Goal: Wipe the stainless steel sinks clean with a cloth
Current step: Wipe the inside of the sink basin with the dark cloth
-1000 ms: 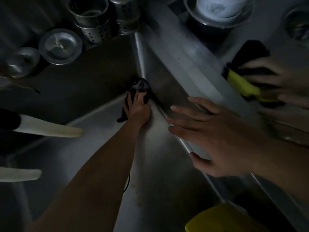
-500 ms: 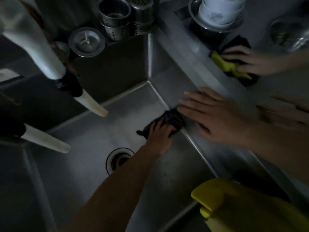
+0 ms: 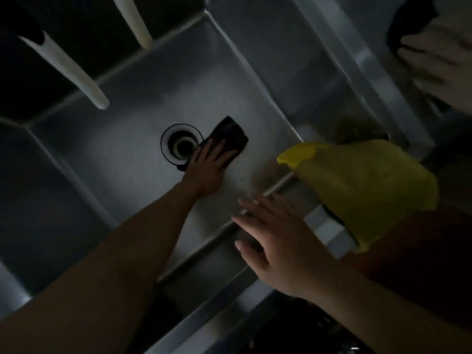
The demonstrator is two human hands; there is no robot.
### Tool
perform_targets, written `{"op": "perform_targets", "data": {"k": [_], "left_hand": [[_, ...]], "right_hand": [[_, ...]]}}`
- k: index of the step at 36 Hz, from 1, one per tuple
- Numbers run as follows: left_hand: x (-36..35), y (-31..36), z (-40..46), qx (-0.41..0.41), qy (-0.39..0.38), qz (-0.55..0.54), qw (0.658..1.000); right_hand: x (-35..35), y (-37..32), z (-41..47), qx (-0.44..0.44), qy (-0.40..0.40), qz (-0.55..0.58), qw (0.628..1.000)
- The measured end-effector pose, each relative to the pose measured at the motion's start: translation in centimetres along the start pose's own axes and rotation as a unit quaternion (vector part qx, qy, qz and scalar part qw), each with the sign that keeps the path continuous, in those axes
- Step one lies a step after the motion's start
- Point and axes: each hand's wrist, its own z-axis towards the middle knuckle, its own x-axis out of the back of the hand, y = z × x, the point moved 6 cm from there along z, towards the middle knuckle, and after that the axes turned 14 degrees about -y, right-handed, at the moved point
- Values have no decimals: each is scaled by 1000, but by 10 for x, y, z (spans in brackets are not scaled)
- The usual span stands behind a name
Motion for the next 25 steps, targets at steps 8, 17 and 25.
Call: {"op": "perform_targets", "data": {"k": [8, 17, 25], "left_hand": [[-28, -18, -66, 25, -35, 21, 999], [-73, -17, -155, -129, -180, 129, 967], [-68, -20, -161, -118, -159, 149, 969]], "right_hand": [[-11, -1, 6, -84, -20, -65, 994], [-9, -3, 4, -98, -17, -75, 992], [-11, -2, 5, -103, -5, -67, 992]]}}
